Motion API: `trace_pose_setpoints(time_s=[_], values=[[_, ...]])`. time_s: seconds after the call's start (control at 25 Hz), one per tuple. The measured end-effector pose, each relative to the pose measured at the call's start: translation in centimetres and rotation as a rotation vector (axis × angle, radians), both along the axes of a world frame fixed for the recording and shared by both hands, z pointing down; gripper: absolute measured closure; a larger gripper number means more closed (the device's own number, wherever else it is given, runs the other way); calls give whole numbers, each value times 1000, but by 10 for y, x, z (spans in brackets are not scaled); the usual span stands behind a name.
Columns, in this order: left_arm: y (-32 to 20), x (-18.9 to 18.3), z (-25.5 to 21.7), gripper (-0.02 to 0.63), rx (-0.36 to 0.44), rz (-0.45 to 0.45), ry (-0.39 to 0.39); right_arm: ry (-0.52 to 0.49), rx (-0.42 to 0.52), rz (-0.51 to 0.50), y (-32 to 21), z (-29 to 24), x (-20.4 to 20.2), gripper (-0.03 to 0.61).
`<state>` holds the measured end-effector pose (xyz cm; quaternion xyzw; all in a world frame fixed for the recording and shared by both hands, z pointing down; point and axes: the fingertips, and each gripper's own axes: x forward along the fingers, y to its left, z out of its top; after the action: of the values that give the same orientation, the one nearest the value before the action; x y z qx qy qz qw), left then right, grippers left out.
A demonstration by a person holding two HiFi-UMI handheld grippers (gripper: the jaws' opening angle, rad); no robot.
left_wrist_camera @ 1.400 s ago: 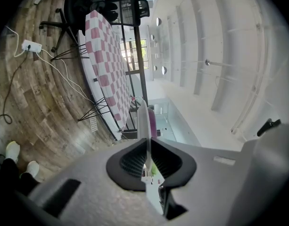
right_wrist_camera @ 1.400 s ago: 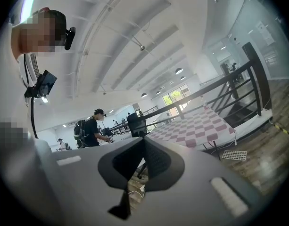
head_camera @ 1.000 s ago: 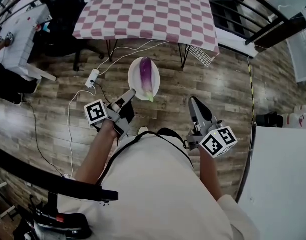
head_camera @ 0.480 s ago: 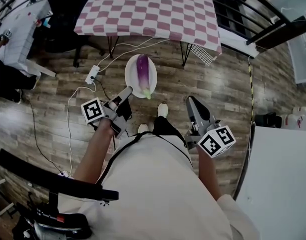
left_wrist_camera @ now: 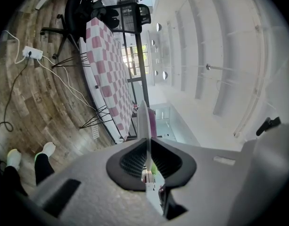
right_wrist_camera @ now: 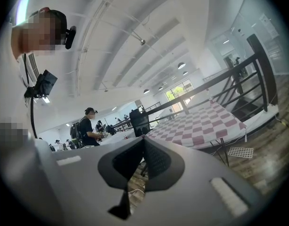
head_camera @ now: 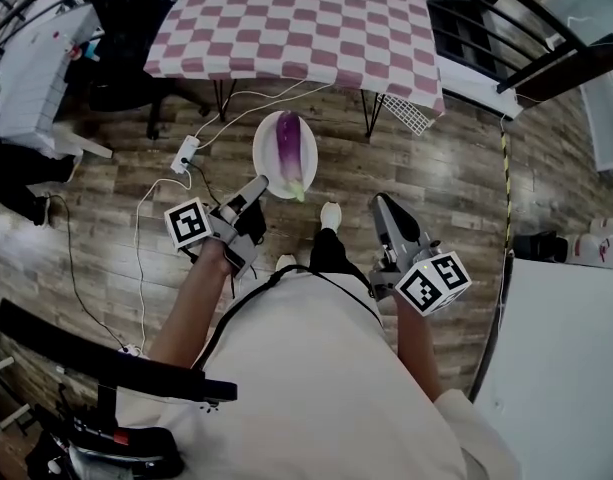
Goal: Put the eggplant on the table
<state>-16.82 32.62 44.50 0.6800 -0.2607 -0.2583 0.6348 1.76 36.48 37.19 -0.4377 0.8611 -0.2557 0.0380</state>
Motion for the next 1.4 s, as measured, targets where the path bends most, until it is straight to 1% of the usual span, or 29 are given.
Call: trace_pose_setpoints(time_s=[0.32, 0.6, 0.84, 1.24, 1.4], values=[[-55, 26, -2, 578, 2, -9, -2, 1, -4, -24, -60, 3, 22, 571], [-115, 50, -17, 578, 13, -44, 0, -4, 7, -72, -126, -9, 42, 571], [-153, 68, -21, 578, 11, -68, -4, -11, 0, -94, -168, -9, 63, 571], [-201, 95, -18, 578, 3, -93, -17, -19, -13, -131, -220, -3, 88, 571], [-218, 107, -20, 578, 8, -103, -7, -19, -13, -138, -240, -1, 99, 571]])
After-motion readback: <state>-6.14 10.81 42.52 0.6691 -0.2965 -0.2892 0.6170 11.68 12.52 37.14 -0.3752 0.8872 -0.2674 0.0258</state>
